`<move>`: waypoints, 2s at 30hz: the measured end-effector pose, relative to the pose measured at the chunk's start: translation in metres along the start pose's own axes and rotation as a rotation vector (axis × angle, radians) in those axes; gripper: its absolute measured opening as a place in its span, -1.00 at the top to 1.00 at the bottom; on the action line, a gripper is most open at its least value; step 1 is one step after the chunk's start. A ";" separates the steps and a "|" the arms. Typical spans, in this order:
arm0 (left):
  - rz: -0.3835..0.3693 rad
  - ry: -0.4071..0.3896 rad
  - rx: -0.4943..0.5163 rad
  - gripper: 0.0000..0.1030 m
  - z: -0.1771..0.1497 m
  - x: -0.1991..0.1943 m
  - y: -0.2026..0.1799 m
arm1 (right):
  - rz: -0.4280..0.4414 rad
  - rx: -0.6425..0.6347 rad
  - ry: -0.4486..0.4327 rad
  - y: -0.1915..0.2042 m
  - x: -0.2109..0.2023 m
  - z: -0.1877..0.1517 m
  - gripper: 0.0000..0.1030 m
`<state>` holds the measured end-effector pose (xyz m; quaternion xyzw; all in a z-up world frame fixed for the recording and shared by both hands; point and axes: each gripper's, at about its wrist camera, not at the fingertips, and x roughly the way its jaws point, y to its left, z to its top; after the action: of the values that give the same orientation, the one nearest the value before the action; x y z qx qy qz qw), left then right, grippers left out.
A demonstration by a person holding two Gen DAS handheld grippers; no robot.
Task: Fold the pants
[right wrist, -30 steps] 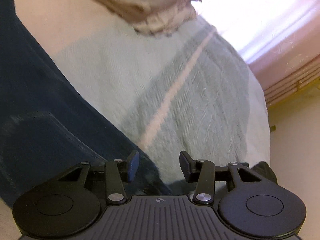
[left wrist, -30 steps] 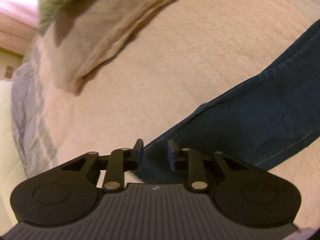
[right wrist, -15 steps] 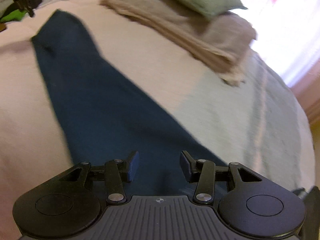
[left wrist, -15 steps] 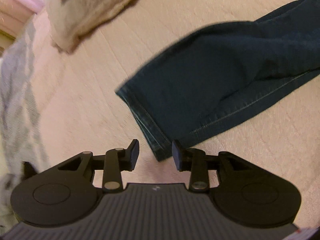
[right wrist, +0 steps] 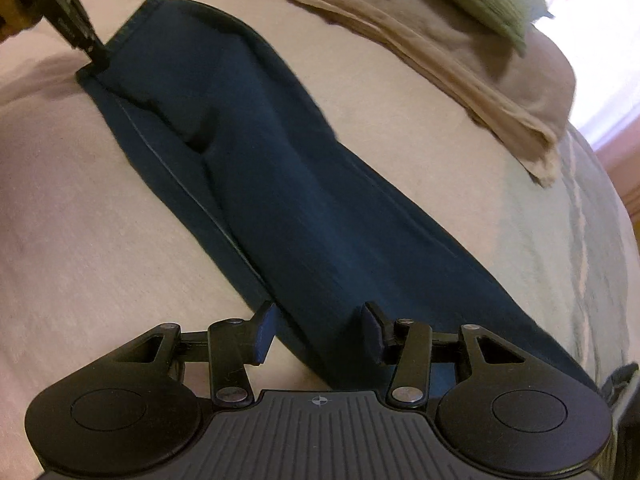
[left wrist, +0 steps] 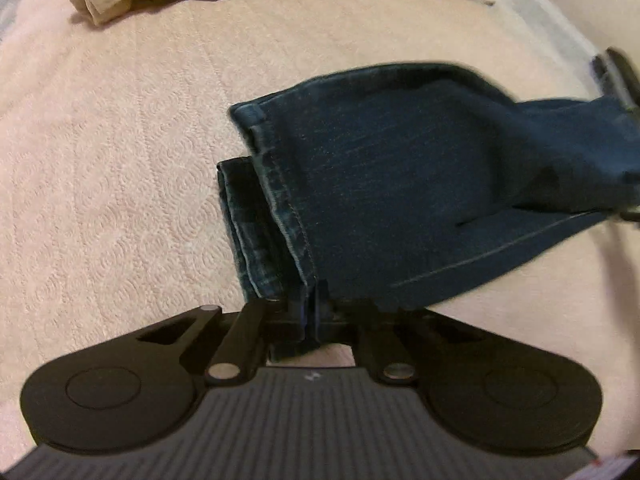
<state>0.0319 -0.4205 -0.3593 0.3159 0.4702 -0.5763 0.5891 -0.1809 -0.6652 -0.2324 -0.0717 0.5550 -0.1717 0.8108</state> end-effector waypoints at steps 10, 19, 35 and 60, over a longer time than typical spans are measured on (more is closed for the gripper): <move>0.109 0.051 0.038 1.00 0.003 -0.031 0.045 | -0.028 0.007 0.007 0.014 0.004 0.029 0.14; 0.093 -0.056 0.225 0.84 0.015 -0.005 -0.014 | 0.013 0.006 0.038 0.026 0.014 0.025 0.13; 0.224 -0.015 0.247 0.77 0.067 0.022 -0.073 | 0.056 0.509 -0.050 -0.115 0.006 -0.046 0.06; 0.103 0.113 0.601 0.92 0.160 0.133 -0.270 | 0.307 -0.071 -0.023 -0.312 0.083 -0.113 0.96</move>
<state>-0.2154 -0.6542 -0.3784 0.5308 0.2940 -0.6403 0.4710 -0.3207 -0.9766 -0.2520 -0.0166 0.5557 -0.0252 0.8308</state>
